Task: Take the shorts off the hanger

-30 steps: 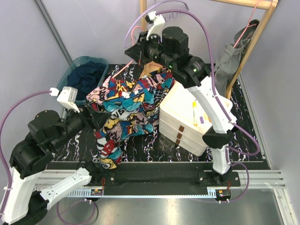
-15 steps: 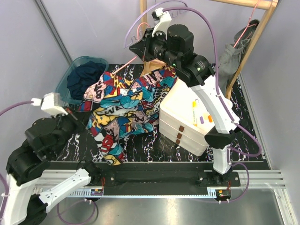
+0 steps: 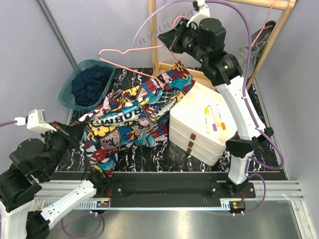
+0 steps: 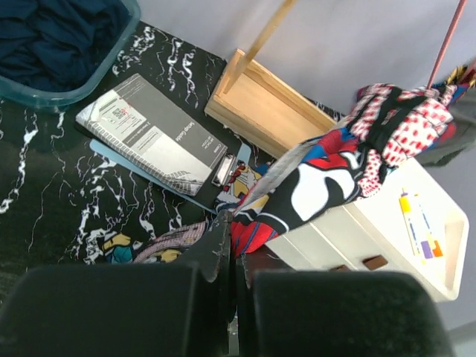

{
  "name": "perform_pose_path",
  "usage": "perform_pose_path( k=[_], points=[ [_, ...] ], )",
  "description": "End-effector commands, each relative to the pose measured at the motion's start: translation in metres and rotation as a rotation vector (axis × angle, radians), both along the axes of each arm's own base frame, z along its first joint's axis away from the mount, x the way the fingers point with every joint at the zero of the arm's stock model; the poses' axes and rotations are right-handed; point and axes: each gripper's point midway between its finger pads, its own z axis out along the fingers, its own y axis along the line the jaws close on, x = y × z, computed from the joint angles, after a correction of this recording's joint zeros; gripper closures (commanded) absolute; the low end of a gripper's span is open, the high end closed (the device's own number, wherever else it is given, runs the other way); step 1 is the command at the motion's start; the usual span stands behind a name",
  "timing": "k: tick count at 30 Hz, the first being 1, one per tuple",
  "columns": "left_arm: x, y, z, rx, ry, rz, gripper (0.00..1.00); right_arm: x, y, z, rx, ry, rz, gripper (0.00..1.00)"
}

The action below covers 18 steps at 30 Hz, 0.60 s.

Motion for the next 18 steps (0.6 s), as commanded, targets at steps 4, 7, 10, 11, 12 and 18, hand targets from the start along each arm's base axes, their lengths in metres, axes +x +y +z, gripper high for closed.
perform_pose_path(
  k=[4, 7, 10, 11, 12, 18],
  points=[
    [0.033, -0.057, 0.040, 0.021, -0.098, -0.177, 1.00, -0.071, 0.076, 0.046, 0.292, 0.064, 0.456, 1.00],
    [0.054, -0.078, 0.063, 0.039, -0.134, -0.205, 1.00, -0.112, 0.108, 0.061, 0.440, 0.175, 0.687, 1.00],
    [0.076, -0.076, 0.086, 0.060, -0.166, -0.121, 1.00, -0.131, 0.107, 0.080, 0.471, 0.134, 0.779, 1.00],
    [0.080, -0.066, 0.101, 0.059, -0.200, -0.066, 1.00, -0.132, 0.104, 0.076, 0.442, 0.149, 0.759, 1.00],
    [0.089, -0.066, 0.111, 0.085, -0.228, -0.040, 1.00, -0.135, 0.093, 0.085, 0.433, 0.120, 0.716, 1.00],
    [0.105, -0.035, 0.195, 0.113, -0.475, 0.178, 1.00, -0.118, 0.027, 0.032, 0.209, 0.208, 0.305, 1.00]
  ],
)
